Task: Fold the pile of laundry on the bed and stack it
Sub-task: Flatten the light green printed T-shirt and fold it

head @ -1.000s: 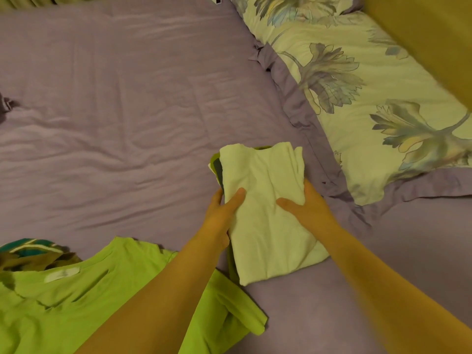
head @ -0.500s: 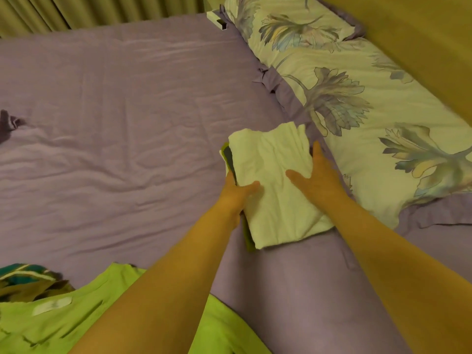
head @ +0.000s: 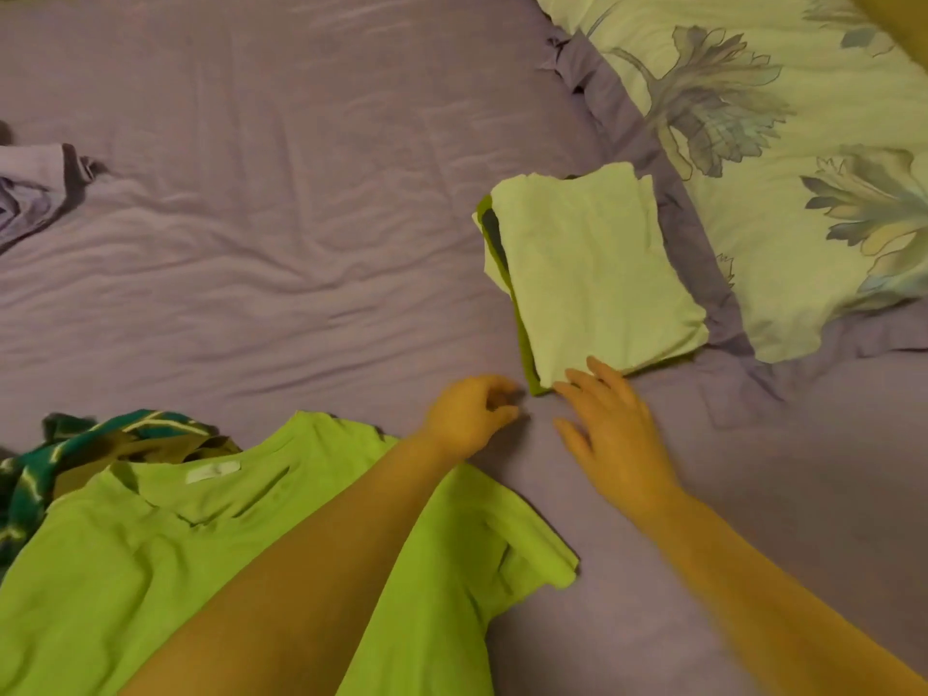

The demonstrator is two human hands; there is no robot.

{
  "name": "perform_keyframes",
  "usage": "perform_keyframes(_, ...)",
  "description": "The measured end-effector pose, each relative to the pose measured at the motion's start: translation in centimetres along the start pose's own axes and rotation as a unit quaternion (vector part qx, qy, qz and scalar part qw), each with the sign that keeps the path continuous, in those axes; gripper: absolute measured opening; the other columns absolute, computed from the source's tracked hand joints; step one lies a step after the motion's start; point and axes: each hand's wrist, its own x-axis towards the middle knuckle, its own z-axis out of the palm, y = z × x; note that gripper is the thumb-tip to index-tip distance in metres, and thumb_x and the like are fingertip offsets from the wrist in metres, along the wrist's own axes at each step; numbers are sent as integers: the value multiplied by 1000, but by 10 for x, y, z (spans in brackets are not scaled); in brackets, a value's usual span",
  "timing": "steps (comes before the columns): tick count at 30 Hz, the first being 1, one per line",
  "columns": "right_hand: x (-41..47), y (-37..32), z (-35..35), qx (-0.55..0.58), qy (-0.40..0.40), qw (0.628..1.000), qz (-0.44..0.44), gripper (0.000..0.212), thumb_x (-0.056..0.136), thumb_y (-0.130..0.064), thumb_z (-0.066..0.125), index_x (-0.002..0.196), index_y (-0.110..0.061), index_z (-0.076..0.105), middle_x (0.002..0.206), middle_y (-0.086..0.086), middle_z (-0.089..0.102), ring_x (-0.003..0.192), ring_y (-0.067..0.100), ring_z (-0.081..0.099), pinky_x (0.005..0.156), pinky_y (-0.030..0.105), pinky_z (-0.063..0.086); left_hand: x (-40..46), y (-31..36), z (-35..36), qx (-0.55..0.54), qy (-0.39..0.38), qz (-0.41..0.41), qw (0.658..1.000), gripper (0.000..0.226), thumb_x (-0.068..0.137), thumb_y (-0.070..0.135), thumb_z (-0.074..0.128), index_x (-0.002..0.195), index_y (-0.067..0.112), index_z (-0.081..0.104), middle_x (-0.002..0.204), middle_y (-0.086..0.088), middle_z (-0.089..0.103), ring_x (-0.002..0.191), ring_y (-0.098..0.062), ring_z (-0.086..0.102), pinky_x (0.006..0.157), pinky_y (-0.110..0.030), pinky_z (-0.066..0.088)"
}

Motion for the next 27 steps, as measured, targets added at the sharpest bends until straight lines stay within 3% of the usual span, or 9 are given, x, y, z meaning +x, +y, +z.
perform_keyframes(3,-58,-31,24,87,-27,995,48,33,76,-17,78,104,-1,70,113,18,66,103,37,63,88,49,52,-21,-35,-16,210,-15,29,977,36,92,15,53,125,26,62,129,3,61,121,-22,52,102,-34,39)
perform_keyframes(6,-100,-53,45,59,-46,996,56,32,78,-36,67,95,-9,72,94,8,71,86,30,66,82,37,47,-40,-65,-20,275,-13,42,960,42,91,14,49,127,33,58,136,9,53,129,-20,40,108,-36,30)
perform_keyframes(9,-105,-57,46,124,-30,983,130,8,83,-17,70,82,-13,63,73,6,63,69,31,61,66,40,44,-48,-74,-16,353,19,37,935,35,92,27,51,127,35,57,133,5,50,128,-22,38,109,-38,25)
perform_keyframes(12,-89,-52,29,238,-2,941,240,18,88,-11,63,85,-20,48,61,-4,52,60,29,53,55,35,35,-47,-67,-22,357,29,23,933,24,93,31,51,113,31,65,121,2,59,122,-24,42,108,-40,22)
perform_keyframes(14,-71,-47,15,233,23,943,235,16,89,-13,62,90,-20,48,68,1,57,66,33,57,57,37,41,-41,-59,-31,316,70,38,946,23,93,30,53,109,30,68,117,2,61,119,-26,44,101,-38,29)
perform_keyframes(17,-40,-37,4,188,52,950,245,22,89,-21,63,109,-16,55,98,9,62,90,33,59,72,42,47,-26,-43,-43,209,200,31,957,23,92,24,57,111,24,71,113,-8,59,109,-32,48,83,-33,36)
perform_keyframes(21,-31,-31,14,165,-5,956,243,51,88,-9,63,135,-6,44,132,16,48,120,33,47,95,43,41,-25,-39,-31,87,170,-23,981,36,94,2,43,127,7,56,121,-22,50,108,-36,53,91,-34,35)
perform_keyframes(25,-61,-32,30,143,9,945,292,66,85,-19,69,141,-3,37,138,20,44,126,37,43,100,49,40,-57,-69,-15,205,194,58,958,26,93,11,53,116,8,64,122,-18,54,117,-35,48,97,-41,38)
perform_keyframes(27,-72,-33,36,178,24,925,334,61,86,-22,69,137,-4,42,122,19,57,113,39,53,90,49,46,-67,-85,-13,256,238,69,935,27,90,20,60,115,10,66,123,-17,55,119,-37,47,96,-44,38)
